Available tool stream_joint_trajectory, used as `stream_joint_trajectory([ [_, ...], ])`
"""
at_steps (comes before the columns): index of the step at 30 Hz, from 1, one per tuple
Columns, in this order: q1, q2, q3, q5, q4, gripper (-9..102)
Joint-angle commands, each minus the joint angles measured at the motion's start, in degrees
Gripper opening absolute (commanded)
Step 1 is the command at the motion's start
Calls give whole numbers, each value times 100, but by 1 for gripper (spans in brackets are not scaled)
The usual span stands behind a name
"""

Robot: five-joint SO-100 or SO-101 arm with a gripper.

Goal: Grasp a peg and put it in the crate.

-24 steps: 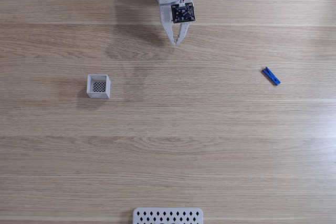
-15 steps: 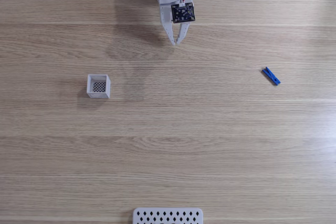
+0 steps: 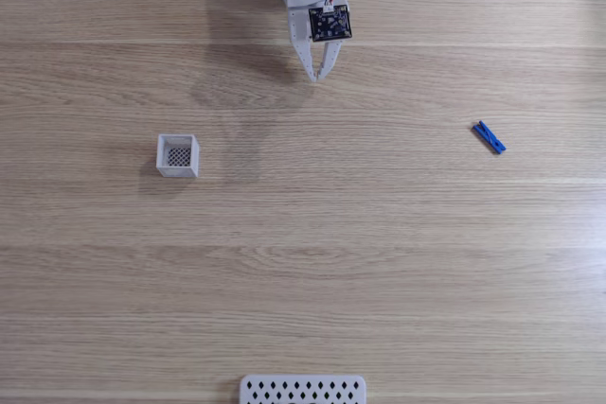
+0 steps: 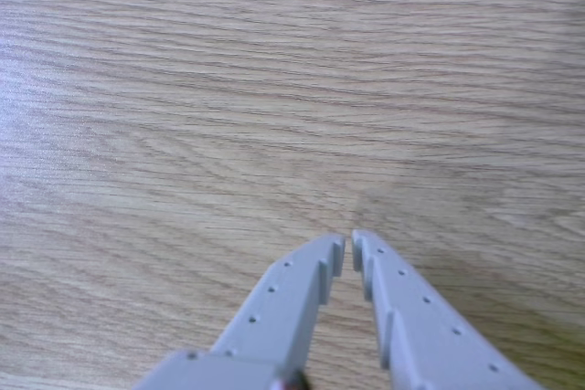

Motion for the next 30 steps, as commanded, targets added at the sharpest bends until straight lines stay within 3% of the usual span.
stream_joint_trajectory([
  [1,-114,-422,-97,-202,-123,0],
  [6,-554,-2083,-1696,-1907,-202,0],
  [10,-870,-4395,-3621,-3612,105,-1],
  [13,-1081,-6214,-5396,-4017,668,0],
  [17,-1591,-7954,-7638,-3252,1644,0],
  [22,-2742,-9378,-9457,-1266,2399,0],
  [30,-4377,-10441,-10459,1397,1485,0],
])
